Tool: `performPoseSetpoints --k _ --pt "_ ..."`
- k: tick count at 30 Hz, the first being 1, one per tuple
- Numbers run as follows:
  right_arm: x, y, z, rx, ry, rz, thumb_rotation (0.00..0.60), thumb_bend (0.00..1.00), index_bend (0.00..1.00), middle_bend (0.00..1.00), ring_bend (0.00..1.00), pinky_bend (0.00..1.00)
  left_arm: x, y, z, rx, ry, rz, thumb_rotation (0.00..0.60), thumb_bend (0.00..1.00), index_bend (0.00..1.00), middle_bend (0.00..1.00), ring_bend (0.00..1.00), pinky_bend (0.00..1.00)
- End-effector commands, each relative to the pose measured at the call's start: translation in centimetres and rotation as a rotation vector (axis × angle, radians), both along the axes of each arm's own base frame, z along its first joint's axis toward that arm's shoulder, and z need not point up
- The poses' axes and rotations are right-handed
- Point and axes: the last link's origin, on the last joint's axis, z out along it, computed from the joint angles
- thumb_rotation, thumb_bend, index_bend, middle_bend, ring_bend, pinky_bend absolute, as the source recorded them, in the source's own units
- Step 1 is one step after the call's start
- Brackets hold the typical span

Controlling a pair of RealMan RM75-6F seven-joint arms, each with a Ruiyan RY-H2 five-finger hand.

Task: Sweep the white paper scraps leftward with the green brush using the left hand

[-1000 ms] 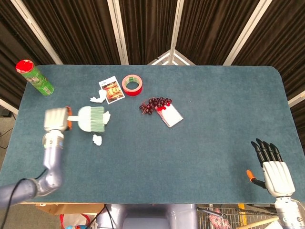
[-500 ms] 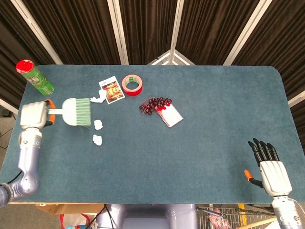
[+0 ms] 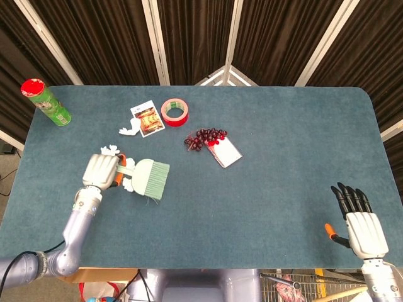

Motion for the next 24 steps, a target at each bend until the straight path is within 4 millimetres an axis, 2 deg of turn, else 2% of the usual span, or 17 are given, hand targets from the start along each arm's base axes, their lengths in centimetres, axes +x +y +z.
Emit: performPoseSetpoints --k 1,9,12,19,24 --pt "0.0 0.1 0.1 -0.001 0.001 0.000 0.600 0.32 0.00 0.00 0.00 0.00 -1.5 0.2 0.0 -0.014 0.072 0.033 0.600 0.74 0.77 1.00 1.00 1.00" --pt "-0.1 0.0 -0.1 0.002 0.006 -0.007 0.600 0.32 0.00 0.00 0.00 0.00 -4.3 1.5 1.3 0.006 0.098 0.128 0.600 0.74 0.77 1.00 1.00 1.00" --pt "-0.2 -0.1 0.0 -0.002 0.033 -0.002 0.600 0.32 0.00 0.00 0.00 0.00 -5.9 2.2 2.5 0.049 0.116 0.166 0.600 0.74 0.77 1.00 1.00 1.00" --pt "0.0 -0.1 -0.2 -0.003 0.026 -0.003 0.600 0.32 0.00 0.00 0.00 0.00 -9.3 3.6 7.4 0.192 0.126 0.234 0.600 0.74 0.77 1.00 1.00 1.00" --pt "0.1 0.0 -0.1 -0.004 0.026 0.002 0.600 0.32 0.00 0.00 0.00 0.00 -9.7 4.2 10.7 0.281 0.095 0.242 0.600 0.74 0.77 1.00 1.00 1.00"
